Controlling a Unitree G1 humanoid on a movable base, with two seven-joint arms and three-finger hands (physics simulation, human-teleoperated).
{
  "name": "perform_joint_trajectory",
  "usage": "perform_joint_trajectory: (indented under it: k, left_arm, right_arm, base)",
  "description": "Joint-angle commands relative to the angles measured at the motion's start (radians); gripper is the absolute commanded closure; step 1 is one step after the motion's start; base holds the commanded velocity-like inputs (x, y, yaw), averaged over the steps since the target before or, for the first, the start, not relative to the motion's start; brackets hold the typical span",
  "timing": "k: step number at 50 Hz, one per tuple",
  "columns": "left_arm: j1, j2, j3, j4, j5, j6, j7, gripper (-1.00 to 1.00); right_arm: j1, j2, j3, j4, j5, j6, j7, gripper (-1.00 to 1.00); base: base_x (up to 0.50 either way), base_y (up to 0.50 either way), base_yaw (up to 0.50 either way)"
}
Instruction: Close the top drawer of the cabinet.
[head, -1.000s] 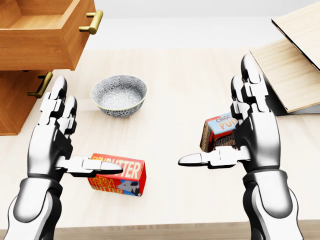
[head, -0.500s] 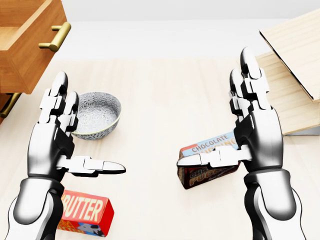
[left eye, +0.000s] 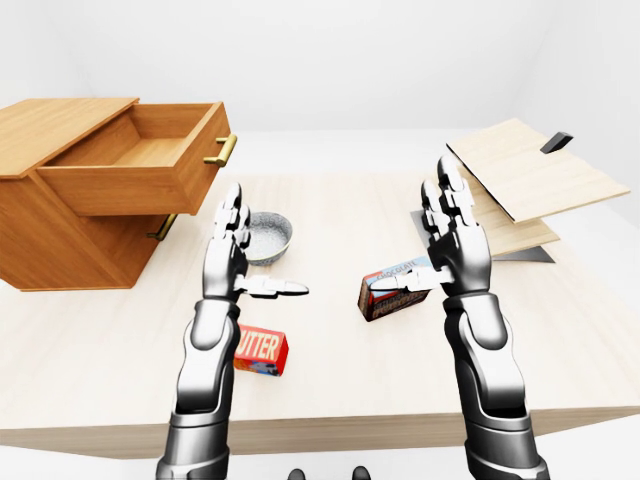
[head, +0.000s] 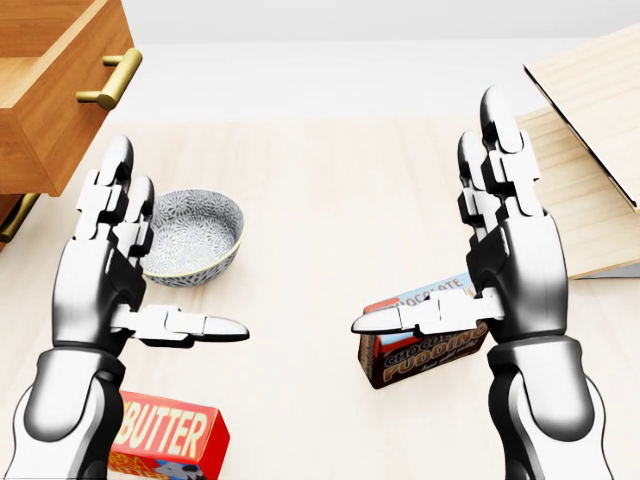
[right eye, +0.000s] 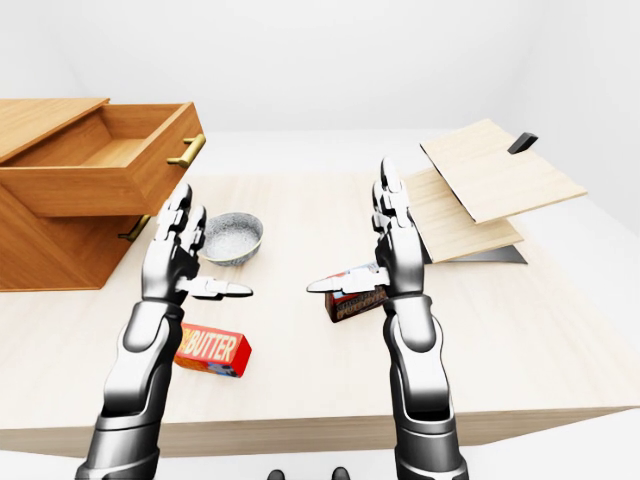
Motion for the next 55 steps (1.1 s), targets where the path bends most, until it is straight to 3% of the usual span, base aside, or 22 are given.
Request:
perform_joint_trajectory:
  k: [1, 7, 17, 36, 55]
  left_arm:
    - [-0.056, 0.037, 0.031, 0.048, 0.023, 0.0, -0.008, -1.0]
    - [-0.148, 0.111, 0.07, 0.123, 0.11, 0.0, -0.002, -1.0]
    - [-0.249, 0.181, 0.114, 0.201, 0.162, 0.0, 0.018, -1.0]
    - [-0.27, 0.219, 0.132, 0.263, 0.301, 0.0, 0.144, -1.0]
    - [-0.277, 0.26, 0.143, 0.354, 0.371, 0.0, 0.155, -1.0]
  right_arm:
    - [0.002, -0.001, 0.002, 0.001, -0.006, 0.0, 0.003, -1.0]
    - [-0.002, 0.0, 0.003, 0.01, -0.012, 0.0, 0.002, -1.0]
    - [0.002, 0.0, 0.001, 0.011, -0.012, 0.0, 0.004, -1.0]
    - [0.011, -0.002, -0.004, -0.006, -0.006, 0.0, 0.004, -1.0]
    - [0.008, 0.0, -0.002, 0.009, -0.008, 0.0, 0.001, -1.0]
  base:
    - [0.0, 0.0, 0.0]
    - [0.0, 0.0, 0.0]
    - [0.0, 0.0, 0.0]
    - [0.0, 0.0, 0.0]
    - [0.0, 0.0, 0.0]
